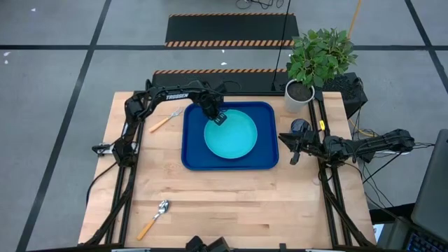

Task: Pick and place plate/cup/fork/spoon on tray
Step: Put the light blue plate on the blue tray, then move the blue tray to the center of the table

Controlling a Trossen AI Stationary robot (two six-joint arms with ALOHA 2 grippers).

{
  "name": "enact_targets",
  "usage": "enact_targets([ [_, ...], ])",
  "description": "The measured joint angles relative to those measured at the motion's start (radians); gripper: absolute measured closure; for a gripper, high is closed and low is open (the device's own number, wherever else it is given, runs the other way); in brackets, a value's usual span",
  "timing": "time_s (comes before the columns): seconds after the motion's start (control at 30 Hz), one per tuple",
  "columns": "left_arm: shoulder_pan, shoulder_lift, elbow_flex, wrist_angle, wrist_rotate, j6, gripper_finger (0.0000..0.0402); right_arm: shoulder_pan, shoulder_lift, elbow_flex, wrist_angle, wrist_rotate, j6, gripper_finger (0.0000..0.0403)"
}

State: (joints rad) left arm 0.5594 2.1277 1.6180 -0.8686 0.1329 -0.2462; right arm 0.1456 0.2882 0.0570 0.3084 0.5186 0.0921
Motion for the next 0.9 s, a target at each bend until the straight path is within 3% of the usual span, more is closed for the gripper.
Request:
enact_targets([
  [0.43, -0.002, 0.0, 0.0, -0.012, 0.045, 0.034, 0.0361, 0.0, 0.0, 0.0, -0.007, 0.0, 0.001, 0.0353],
  [0.9, 0.0, 0.0, 0.015, -0.031, 0.04, 0.023, 0.0261, 0.0, 0.0, 0.0, -0.007, 0.0, -0.002, 0.0353],
])
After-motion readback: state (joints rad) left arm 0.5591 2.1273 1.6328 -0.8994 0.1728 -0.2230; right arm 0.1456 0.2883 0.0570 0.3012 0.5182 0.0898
